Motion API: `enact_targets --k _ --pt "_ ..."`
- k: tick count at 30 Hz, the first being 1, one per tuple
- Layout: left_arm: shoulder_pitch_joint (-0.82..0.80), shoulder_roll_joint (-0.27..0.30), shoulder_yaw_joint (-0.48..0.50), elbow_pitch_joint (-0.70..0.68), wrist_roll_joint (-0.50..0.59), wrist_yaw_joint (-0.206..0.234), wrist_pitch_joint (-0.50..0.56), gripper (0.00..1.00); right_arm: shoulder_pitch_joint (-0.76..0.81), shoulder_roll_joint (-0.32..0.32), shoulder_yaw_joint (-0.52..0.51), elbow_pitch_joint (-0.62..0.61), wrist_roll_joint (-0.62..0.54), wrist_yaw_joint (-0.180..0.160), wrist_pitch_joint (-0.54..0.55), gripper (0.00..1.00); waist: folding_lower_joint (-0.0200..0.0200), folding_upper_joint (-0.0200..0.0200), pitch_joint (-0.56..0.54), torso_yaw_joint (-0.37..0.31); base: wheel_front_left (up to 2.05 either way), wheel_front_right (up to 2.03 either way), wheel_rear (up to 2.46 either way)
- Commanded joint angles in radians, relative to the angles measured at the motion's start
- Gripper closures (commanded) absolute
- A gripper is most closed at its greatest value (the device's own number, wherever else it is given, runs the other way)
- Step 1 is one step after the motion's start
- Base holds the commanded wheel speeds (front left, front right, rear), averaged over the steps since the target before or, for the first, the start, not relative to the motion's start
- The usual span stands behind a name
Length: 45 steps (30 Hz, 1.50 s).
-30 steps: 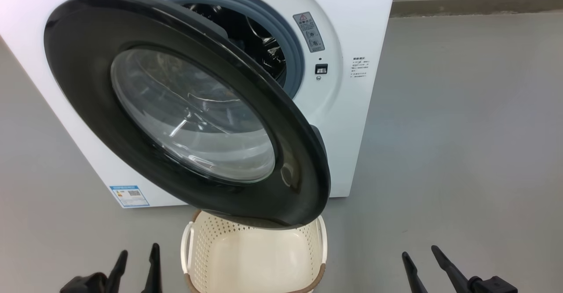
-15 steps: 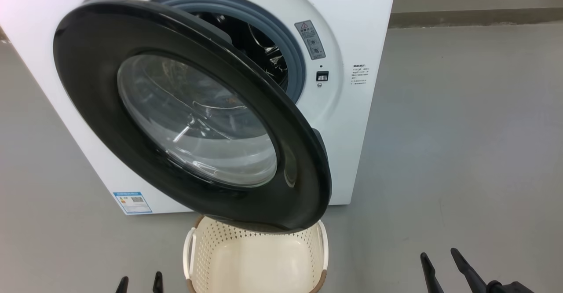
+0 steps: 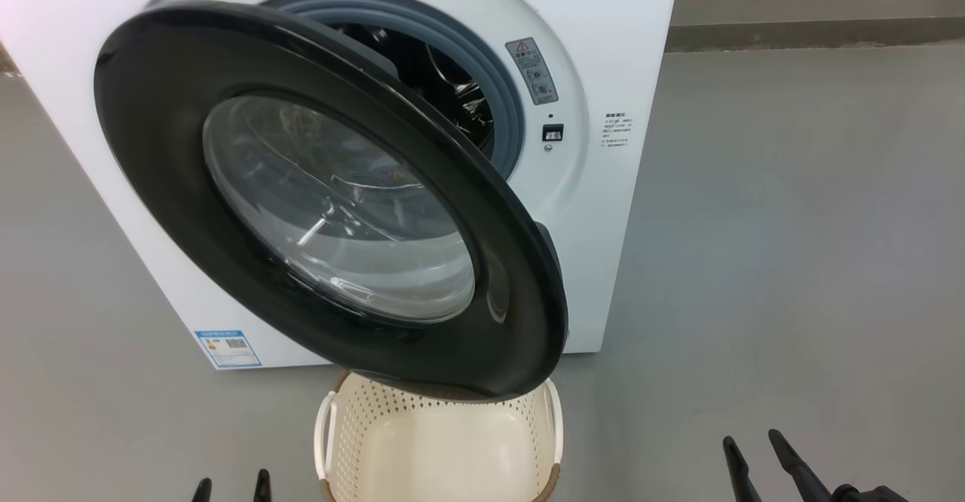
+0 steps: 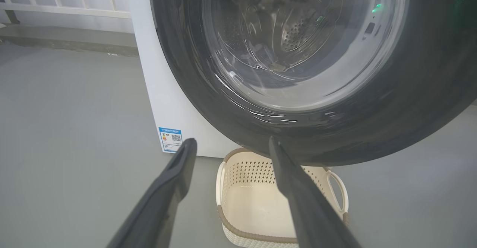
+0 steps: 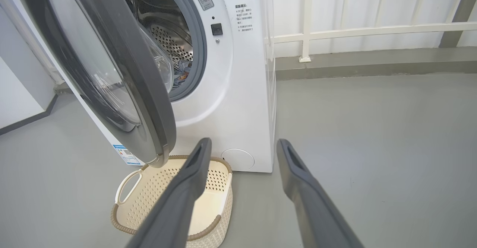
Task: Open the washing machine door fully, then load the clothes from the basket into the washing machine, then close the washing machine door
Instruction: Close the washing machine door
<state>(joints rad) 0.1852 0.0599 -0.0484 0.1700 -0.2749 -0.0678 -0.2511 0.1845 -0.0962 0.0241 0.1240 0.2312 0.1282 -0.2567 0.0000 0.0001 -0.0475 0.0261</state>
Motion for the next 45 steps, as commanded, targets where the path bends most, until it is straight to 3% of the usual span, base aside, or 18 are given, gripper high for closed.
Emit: enact_targets --k 1,2,16,22,28,32,37,45 --pt "-0.027 -0.001 0.039 -0.016 0.011 -0.004 -0.011 0.00 -0.023 -0.010 0.023 -0.024 -0.007 0.003 -0.005 0.87 0.0000 -0.0001 0.000 0.000 0.00 0.00 0.00" --pt "-0.027 -0.002 0.042 -0.015 0.014 -0.007 -0.011 0.00 -0.024 -0.009 0.024 -0.023 -0.006 0.003 -0.005 1.00 0.0000 -0.0001 0.000 0.000 0.00 0.00 0.00" --pt "-0.034 -0.009 0.054 -0.004 0.033 -0.028 -0.011 0.00 -0.123 -0.027 0.049 -0.051 0.003 0.003 -0.005 1.00 0.0000 -0.0001 0.010 0.005 0.00 0.00 0.00" --pt "-0.048 -0.009 0.043 -0.003 0.028 -0.031 -0.011 0.00 -0.282 -0.039 0.130 -0.165 0.008 0.003 -0.005 1.00 0.0000 -0.0001 0.020 0.027 0.00 0.00 0.00" --pt "-0.055 -0.010 0.015 0.000 0.015 -0.027 -0.011 0.00 -0.406 -0.027 0.306 -0.223 0.032 0.003 -0.005 1.00 0.0000 -0.0001 0.029 0.061 0.00 0.00 0.00" --pt "-0.062 -0.010 0.000 0.001 0.010 -0.021 -0.011 0.00 -0.450 -0.018 0.433 -0.179 0.071 0.003 -0.005 1.00 0.0000 -0.0001 0.037 0.089 0.00 0.00 0.00" --pt "-0.068 -0.010 -0.009 -0.002 0.005 -0.018 -0.011 0.00 -0.461 -0.019 0.507 -0.088 0.103 0.003 -0.005 1.00 0.0000 -0.0001 0.047 0.122 0.00 0.00 0.00" --pt "-0.061 -0.010 -0.002 -0.003 0.006 -0.012 -0.011 0.00 -0.459 -0.016 0.464 0.021 0.124 0.003 -0.005 1.00 0.0000 -0.0001 0.065 0.154 0.00 0.00 0.00"
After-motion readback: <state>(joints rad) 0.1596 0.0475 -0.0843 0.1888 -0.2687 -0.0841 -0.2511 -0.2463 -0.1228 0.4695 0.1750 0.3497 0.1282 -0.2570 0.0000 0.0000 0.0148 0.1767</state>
